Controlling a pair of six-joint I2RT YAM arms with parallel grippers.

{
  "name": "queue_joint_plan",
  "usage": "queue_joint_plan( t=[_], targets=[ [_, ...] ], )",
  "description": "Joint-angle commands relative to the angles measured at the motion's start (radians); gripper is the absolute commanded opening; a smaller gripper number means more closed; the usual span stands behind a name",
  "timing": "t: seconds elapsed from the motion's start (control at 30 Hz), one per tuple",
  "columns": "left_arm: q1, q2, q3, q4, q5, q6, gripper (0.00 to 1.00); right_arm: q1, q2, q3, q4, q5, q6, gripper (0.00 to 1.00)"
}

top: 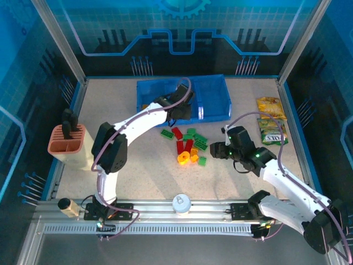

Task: Sort the legos into containers by color
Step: Place the lego in the container.

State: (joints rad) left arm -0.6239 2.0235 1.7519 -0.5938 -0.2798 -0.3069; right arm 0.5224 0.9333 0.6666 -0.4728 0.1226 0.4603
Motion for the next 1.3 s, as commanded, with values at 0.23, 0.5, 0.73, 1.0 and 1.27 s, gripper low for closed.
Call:
queue_joint_plan(
  t=[0.23, 0.5, 0.73, 1.0, 1.27],
  targets=[
    [0.049, 0.158, 0.221, -0.115, 0.021, 0.038, 0.24, -0.024, -0.036, -0.032, -0.021, -0.005, 0.021, 0.65],
    [0.054, 0.183, 0.225, -0.112, 0.019, 0.04, 0.24, -0.026, -0.034, -0.039, -0.008, -0.012, 0.023, 0.65],
    [0.054, 0.164, 0.24, -0.121, 0.024, 0.039, 0.51, -0.026, -0.023, -0.044, 0.008, -0.03, 0.028, 0.65],
    [0.041, -0.006, 0.161, -0.072, 0.059, 0.032, 0.56, -0.017, 0.015, -0.01, 0.017, -0.081, -0.003, 0.69],
    [0.032, -0.343, -0.2, 0.093, 0.053, -0.043, 0.57, 0.09, 0.148, 0.103, 0.008, -0.031, -0.039, 0.7]
  ],
)
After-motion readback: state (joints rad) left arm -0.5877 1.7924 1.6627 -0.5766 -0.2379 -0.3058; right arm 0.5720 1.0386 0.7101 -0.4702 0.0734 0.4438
